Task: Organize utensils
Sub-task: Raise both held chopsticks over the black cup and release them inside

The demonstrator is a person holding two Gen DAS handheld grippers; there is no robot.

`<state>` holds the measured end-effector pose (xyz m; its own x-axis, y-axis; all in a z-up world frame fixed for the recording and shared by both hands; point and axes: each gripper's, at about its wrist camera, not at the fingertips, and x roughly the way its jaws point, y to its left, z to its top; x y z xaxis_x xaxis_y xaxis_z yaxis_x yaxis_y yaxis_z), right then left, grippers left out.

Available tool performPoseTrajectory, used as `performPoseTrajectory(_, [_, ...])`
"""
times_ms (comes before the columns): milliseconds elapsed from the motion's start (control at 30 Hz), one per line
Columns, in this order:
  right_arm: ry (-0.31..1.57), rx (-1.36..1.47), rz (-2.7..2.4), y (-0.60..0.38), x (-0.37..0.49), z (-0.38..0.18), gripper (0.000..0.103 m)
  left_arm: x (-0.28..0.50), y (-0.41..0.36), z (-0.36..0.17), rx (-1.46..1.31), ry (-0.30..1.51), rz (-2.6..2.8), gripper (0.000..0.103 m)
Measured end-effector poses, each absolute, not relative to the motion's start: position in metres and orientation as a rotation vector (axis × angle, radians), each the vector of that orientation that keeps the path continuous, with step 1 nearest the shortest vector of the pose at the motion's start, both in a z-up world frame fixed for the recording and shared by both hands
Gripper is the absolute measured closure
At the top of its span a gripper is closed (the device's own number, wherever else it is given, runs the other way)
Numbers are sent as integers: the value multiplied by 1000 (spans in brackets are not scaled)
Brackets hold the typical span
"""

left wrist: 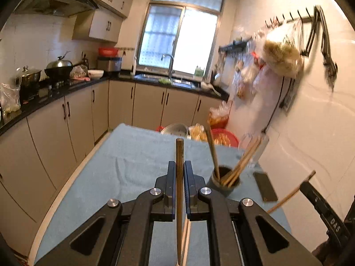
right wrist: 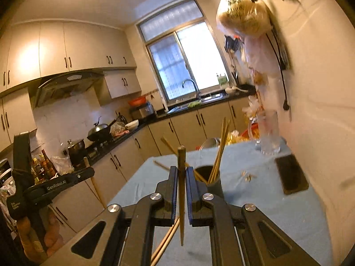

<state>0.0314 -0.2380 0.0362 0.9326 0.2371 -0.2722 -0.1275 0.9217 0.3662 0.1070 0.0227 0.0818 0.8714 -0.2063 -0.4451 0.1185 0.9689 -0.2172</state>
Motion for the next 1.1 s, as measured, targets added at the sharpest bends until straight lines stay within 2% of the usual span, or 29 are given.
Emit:
performPoseTrajectory(133, [282,345,189,-244,36,55,95,123,20,106,-182,397,-171,96])
performPoseTrajectory(467, [242,355,167,-267,69,98,95,187,0,142,-234,312,-261,96])
performPoseTrajectory(833, [209,343,113,-283,126,115,95,230,-32,130,-257,303,-298,96])
performPoseTrajectory(1100, [251,357,97,-287,165,92,95,243,-54,109,-228,337,-324,96])
